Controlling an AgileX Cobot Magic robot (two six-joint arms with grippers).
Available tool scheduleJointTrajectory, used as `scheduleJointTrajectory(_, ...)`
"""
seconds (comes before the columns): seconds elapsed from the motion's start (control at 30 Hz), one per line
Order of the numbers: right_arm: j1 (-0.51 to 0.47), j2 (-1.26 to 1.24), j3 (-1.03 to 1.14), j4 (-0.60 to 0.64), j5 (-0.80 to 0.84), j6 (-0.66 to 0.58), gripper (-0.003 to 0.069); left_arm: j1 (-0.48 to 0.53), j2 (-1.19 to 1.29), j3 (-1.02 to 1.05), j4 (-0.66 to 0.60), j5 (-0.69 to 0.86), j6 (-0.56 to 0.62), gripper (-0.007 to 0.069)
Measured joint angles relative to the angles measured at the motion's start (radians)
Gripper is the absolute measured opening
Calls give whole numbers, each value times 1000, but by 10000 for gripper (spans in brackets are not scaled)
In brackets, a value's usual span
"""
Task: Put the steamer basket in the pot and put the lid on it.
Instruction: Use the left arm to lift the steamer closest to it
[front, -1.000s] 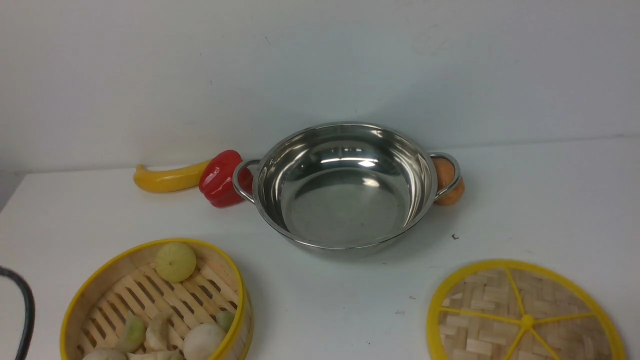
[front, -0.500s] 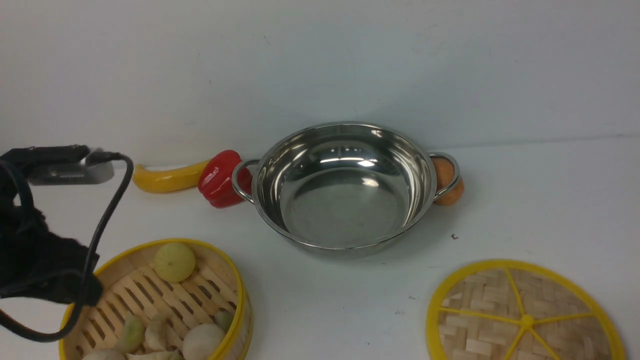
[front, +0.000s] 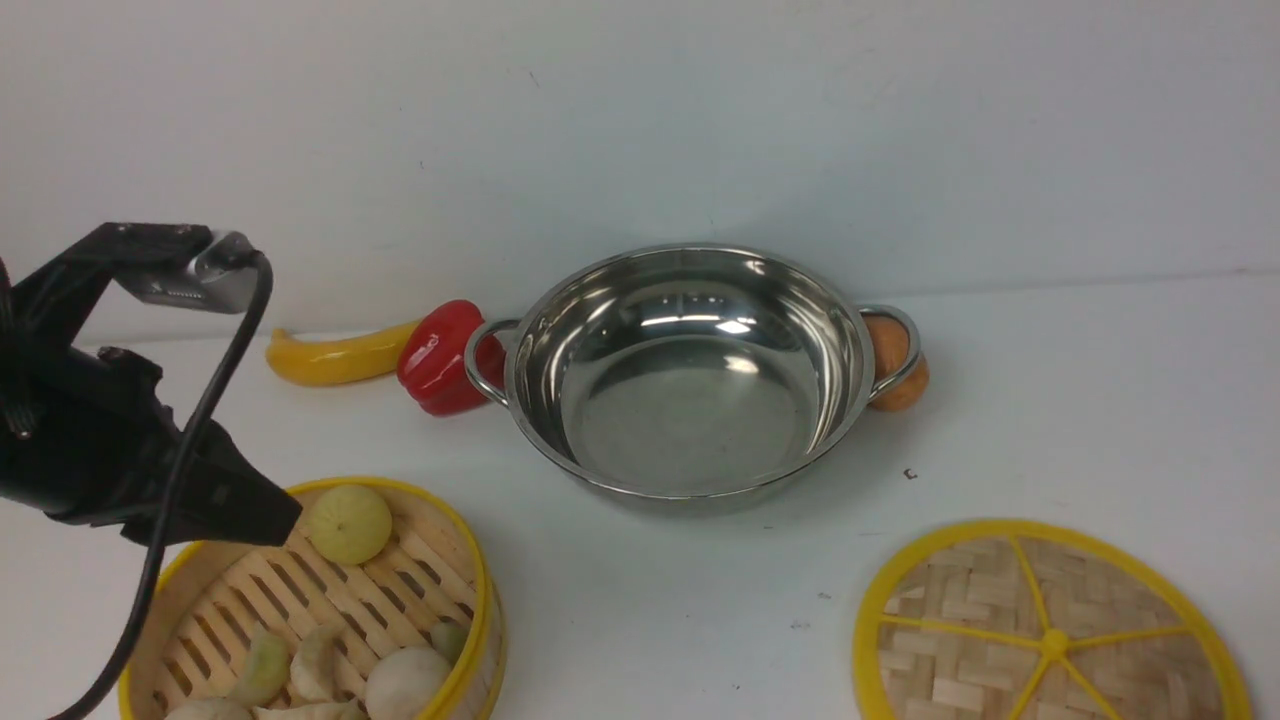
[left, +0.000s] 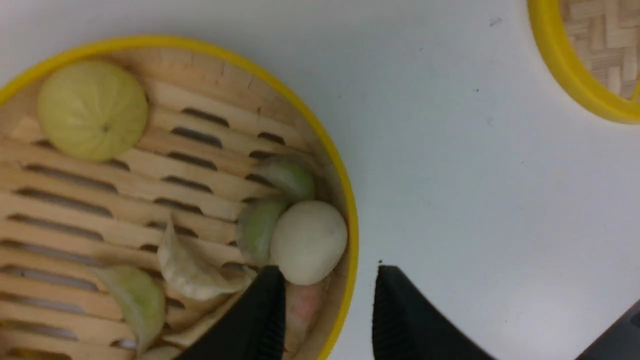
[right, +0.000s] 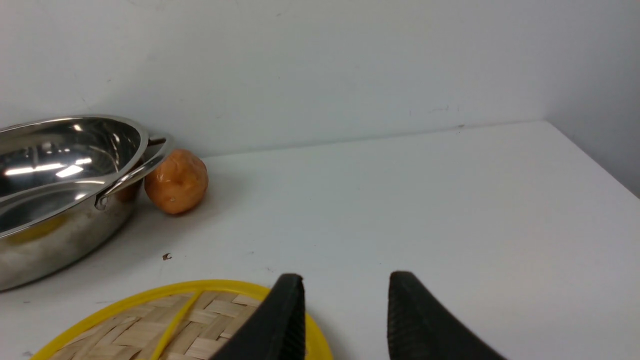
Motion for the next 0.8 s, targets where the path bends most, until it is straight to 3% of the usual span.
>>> scheduleJointTrajectory(0.1,0,0,0,0,0,0,249,0,-3,-28,20,0,25,241)
scheduleJointTrajectory(0.23,0,0,0,0,0,0,249,0,-5,-45,-5,-55,-27,241)
scheduleJointTrajectory(0.4,0,0,0,0,0,0,249,0,-5,-46,-213,-91,-91,241)
scheduleJointTrajectory(0.63,0,0,0,0,0,-2,249,0,-5,-47,-527,-4,-72,241)
scheduleJointTrajectory(0.8,0,0,0,0,0,-2,249,0,-5,-48,-585,-4,-65,241)
